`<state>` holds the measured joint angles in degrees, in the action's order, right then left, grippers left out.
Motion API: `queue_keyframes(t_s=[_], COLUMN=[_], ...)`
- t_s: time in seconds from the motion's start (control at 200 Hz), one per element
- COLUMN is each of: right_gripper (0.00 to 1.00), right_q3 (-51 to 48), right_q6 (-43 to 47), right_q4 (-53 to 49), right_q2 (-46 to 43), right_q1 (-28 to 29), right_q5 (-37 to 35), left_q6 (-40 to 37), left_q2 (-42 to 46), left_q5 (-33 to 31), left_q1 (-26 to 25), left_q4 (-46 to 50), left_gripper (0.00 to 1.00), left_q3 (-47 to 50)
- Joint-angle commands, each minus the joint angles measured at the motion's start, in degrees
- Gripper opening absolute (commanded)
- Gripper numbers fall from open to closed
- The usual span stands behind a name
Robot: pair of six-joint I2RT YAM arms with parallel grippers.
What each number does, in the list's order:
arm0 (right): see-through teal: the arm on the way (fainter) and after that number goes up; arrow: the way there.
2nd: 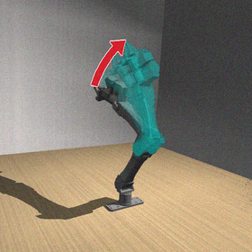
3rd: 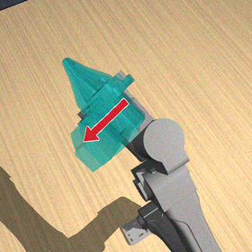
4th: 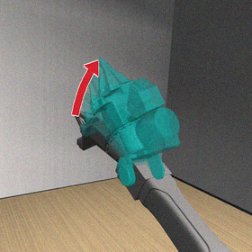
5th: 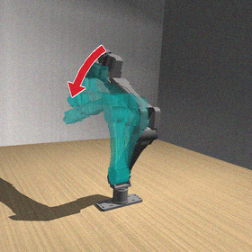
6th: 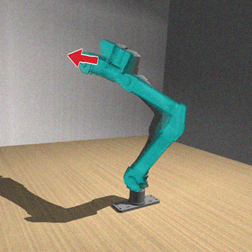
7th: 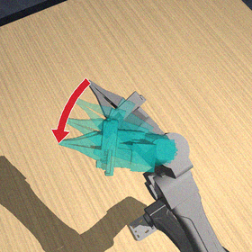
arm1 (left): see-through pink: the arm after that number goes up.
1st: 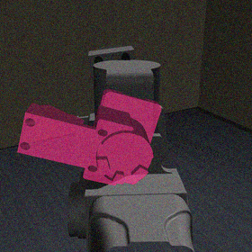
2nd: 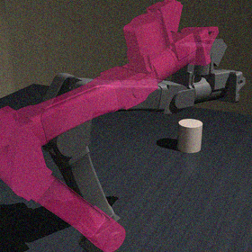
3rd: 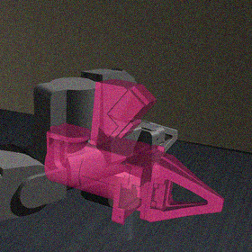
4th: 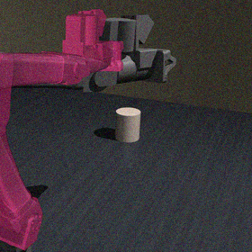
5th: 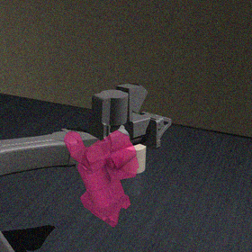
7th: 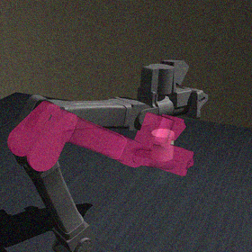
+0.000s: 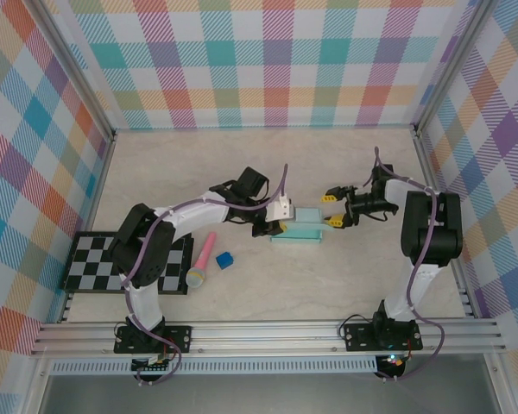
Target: Fold the paper box
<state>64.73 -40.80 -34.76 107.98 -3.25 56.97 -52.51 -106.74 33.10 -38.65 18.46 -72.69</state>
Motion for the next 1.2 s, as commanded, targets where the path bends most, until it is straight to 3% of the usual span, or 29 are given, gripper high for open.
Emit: queue_keyframes(t_s=[0.0, 0.095, 0.23, 0.465, 0.615, 0.77, 0.95, 1.195], right_gripper=[0.64, 0.64, 0.65, 0.67, 0.68, 0.74, 0.68, 0.67], right_q3=[1.11, 2.36, 1.37, -3.33, -10.71, -10.96, -15.67, -23.44], right_q6=[8.36, 13.16, 20.27, 45.54, 72.34, 104.5, 108.24, 110.11], right_q4=[-5.16, -7.52, -4.0, 5.5, 9.09, -6.7, -4.1, 3.32], right_q2=[-5.48, -9.8, -17.58, -32.08, -39.06, -40.55, -43.0, -43.71], right_q1=[-1.42, -1.59, -1.14, 1.94, 5.84, 14.52, 20.17, 27.67], right_q5=[-4.02, -11.08, -13.63, -23.55, -22.26, -16.03, -21.19, -29.62], left_q6=[-1.18, -1.76, -3.23, -2.59, -1.27, -1.27, 0.27, 2.04], left_q2=[1.27, 1.22, 0.39, 1.97, 5.53, 7.14, 8.16, 8.8], left_q5=[-2.82, -4.08, -5.59, -5.19, -3.84, -4.67, -3.22, -2.22], left_q1=[-1.42, -2.19, -3.23, -3.93, -3.88, -3.49, -2.65, -2.35], left_q4=[2.37, 2.58, 4.95, 4.65, 3.16, 2.81, 0.53, -2.03], left_gripper=[0.1, 0.11, 0.13, 0.27, 0.34, 0.37, 0.37, 0.38], left_q3=[1.93, 2.3, 1.63, 2.84, 4.88, 7.08, 10.08, 11.85])
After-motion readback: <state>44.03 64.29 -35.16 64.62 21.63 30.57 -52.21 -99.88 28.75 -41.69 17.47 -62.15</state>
